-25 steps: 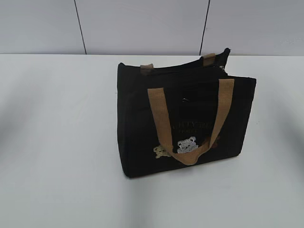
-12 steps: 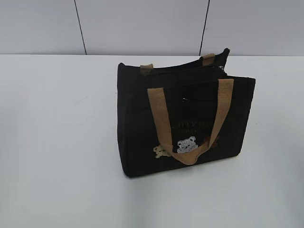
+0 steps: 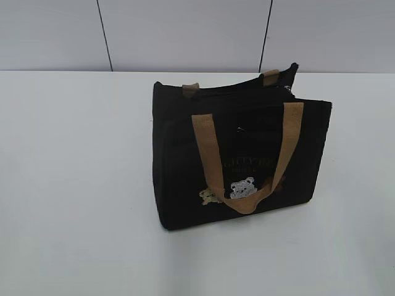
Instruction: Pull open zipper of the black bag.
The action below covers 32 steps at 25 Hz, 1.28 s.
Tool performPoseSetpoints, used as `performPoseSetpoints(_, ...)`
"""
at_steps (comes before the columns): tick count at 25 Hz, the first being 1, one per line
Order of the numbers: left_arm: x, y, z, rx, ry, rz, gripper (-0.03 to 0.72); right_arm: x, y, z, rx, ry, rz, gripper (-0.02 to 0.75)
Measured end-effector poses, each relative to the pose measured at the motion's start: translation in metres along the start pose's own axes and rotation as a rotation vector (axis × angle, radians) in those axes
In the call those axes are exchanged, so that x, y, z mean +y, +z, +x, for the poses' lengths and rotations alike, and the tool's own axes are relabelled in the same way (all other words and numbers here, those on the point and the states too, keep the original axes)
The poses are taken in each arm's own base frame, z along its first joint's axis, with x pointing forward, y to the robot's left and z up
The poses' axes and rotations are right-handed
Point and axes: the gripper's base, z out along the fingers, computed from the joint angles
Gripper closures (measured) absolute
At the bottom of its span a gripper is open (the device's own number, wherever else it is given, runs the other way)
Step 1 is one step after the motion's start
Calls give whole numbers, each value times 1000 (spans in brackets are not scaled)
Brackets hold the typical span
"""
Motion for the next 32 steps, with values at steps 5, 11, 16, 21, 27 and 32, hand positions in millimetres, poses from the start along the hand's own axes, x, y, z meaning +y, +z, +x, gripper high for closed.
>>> performPoseSetpoints(5,-2,-14,31,-176,54,47,377,9,-10,26,-148,-34,25,307)
performPoseSetpoints(11,-4,-17,37,-234,64,67,385,9,-7,32,-190,-37,36,307)
performPoseSetpoints(16,-4,-16,37,-235,62,74,388,7,0,30,-222,-27,49,307)
performPoseSetpoints(21,-4,-16,37,-236,58,70,389,7,0,29,-229,-26,48,307)
performPoseSetpoints(27,-5,-16,37,-239,16,1,393,7,0,29,-229,-20,53,308)
performPoseSetpoints(32,-6,-16,37,-242,0,-24,409,7,0,29,-230,-20,52,308)
